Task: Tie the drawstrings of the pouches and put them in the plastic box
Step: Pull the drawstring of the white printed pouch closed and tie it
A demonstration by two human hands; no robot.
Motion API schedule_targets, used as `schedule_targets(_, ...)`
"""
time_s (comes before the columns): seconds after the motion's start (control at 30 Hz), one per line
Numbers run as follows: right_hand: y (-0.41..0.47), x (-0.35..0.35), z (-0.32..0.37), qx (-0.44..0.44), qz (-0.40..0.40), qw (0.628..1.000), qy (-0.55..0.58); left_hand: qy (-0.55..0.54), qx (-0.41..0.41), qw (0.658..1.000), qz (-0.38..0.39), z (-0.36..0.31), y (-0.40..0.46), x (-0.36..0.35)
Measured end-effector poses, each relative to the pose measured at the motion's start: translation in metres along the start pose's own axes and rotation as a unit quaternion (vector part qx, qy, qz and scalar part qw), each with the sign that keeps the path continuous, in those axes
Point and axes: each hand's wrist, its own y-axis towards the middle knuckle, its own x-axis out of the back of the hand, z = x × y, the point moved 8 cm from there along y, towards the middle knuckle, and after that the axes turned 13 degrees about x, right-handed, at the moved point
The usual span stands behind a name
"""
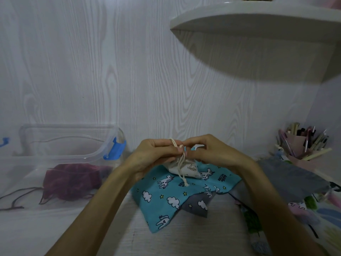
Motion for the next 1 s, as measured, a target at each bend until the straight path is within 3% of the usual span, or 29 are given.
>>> schedule_targets(0.23,0.002,0.015,0.003,0.036,-0.118,0.992,-0.024,0.033,-0.033,0.997,-0.068,-0.005,-0.002,0.009)
schedule_targets(0.37,0.003,0.012,-0.003,0.008,-0.12,0.993,0.001,0.155,-0.142,0.96,-0.184,-0.018,-0.009,0.019)
schedule_targets(0.47,0.005,0.005,-0.007,-0.012,-0.092,0.996,0.01,0.211,-0.206,0.927,-0.23,-0.02,-0.013,0.017)
schedule_targets(0.63,0.004,-0.013,-0.009,-0.028,-0.013,0.997,0.077,0.217,-0.26,0.908,-0.246,-0.016,-0.014,0.015)
schedule_targets(0.8,0.002,-0.007,-0.023,-0.083,-0.066,0.978,0.18,0.174,-0.307,0.905,-0.239,-0.021,-0.021,0.016)
schedule_targets(0.9,0.002,-0.013,-0.027,-0.069,-0.055,0.969,0.231,0.189,-0.319,0.901,-0.224,-0.022,-0.021,0.013)
schedule_targets(1.0,0.003,-0.011,-0.029,-0.058,-0.071,0.973,0.214,0.211,-0.329,0.891,-0.23,-0.021,-0.02,0.012)
